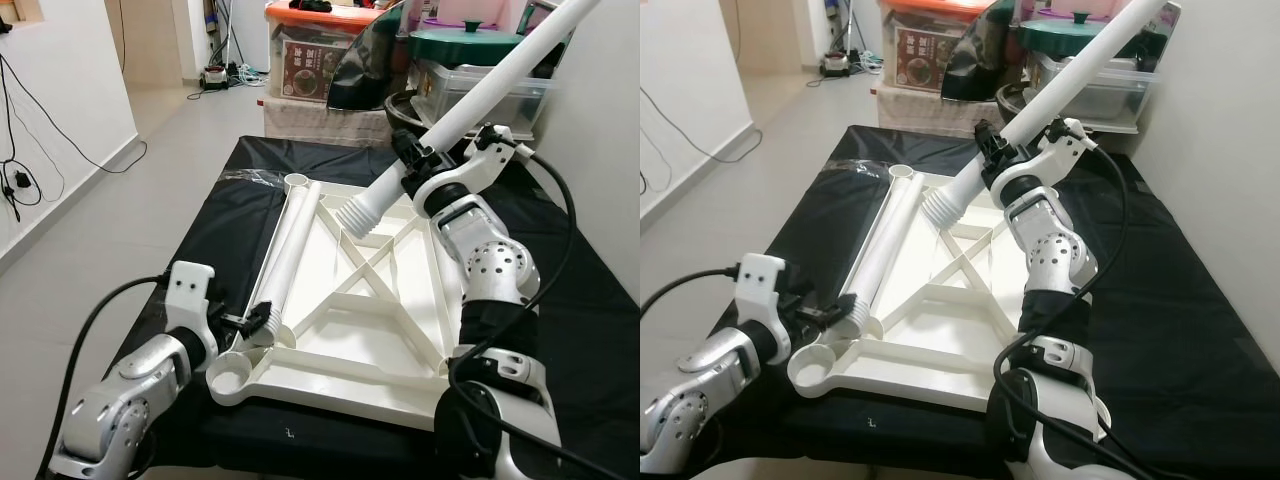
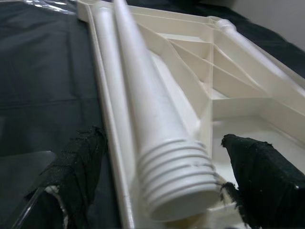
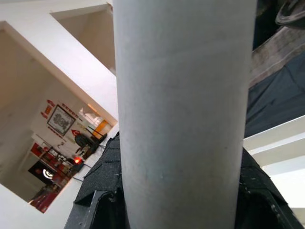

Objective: Building children table

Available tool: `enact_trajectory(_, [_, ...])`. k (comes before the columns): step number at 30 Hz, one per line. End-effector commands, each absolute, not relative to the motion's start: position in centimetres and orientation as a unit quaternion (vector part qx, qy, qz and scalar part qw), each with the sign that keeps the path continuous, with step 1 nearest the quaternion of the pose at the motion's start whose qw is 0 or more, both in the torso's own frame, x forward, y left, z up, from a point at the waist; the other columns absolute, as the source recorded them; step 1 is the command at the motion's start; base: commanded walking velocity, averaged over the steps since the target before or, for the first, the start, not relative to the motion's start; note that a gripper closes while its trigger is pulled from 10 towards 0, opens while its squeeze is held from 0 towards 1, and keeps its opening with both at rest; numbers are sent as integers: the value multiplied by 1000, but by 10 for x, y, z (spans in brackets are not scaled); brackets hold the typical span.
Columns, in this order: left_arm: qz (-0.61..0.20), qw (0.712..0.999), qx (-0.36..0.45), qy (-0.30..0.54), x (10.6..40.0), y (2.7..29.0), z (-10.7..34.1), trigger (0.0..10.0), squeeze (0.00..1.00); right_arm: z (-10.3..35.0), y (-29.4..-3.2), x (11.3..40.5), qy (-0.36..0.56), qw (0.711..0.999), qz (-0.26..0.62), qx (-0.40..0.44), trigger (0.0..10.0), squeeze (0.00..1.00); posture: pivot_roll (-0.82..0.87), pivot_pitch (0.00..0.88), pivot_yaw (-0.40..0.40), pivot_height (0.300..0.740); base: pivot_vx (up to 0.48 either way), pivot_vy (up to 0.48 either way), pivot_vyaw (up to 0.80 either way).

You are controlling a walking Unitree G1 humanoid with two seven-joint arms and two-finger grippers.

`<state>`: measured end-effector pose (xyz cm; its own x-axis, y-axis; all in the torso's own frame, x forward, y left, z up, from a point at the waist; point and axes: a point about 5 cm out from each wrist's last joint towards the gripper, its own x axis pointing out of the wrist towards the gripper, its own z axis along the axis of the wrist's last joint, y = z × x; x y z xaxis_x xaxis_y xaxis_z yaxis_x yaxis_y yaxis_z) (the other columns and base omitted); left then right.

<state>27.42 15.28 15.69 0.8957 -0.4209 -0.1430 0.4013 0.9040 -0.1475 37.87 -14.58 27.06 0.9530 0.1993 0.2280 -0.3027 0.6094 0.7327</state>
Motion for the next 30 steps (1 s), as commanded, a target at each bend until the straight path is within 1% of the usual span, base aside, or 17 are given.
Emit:
enact_trajectory(1, [-224,970,-51,83,272,151,157,10000,0,276,-143,376,-75,895,148,414,0,0,70,0,-84,740,0,0,0])
enact_trajectory(4, [-236,967,-59,80,271,149,158,10000,0,276,-139,374,-78,896,158,407,0,0,70,0,-84,740,0,0,0])
enact_trajectory(5, [-245,964,-69,79,270,148,160,10000,0,278,-135,371,-90,903,167,385,0,0,71,0,-81,740,0,0,0])
enact_trajectory(8, [-252,962,-73,78,269,148,161,10000,0,279,-132,369,-99,909,172,367,0,0,71,0,-81,740,0,0,0])
enact_trajectory(10, [-257,961,-71,77,268,147,161,10000,0,281,-130,368,-113,925,164,324,0,0,71,0,-84,740,0,0,0])
enact_trajectory(13, [-258,961,-70,76,267,147,161,10000,0,281,-130,368,-117,933,155,304,0,0,71,0,-86,740,0,0,0])
enact_trajectory(24, [-277,956,-66,66,266,145,162,10000,0,276,-117,364,-113,940,161,278,0,0,71,0,-87,740,0,0,0])
enact_trajectory(26, [-280,956,-63,64,267,145,163,10000,0,276,-113,362,-116,941,165,271,0,0,71,0,-86,740,0,0,0])
enact_trajectory(29, [-290,954,-48,58,272,143,165,10000,0,275,-96,356,-120,941,187,255,0,0,62,0,-76,740,0,0,0])
enact_trajectory(30, [-290,954,-48,58,272,143,165,10000,0,275,-96,356,-120,941,187,255,0,0,62,0,-76,740,0,0,0])
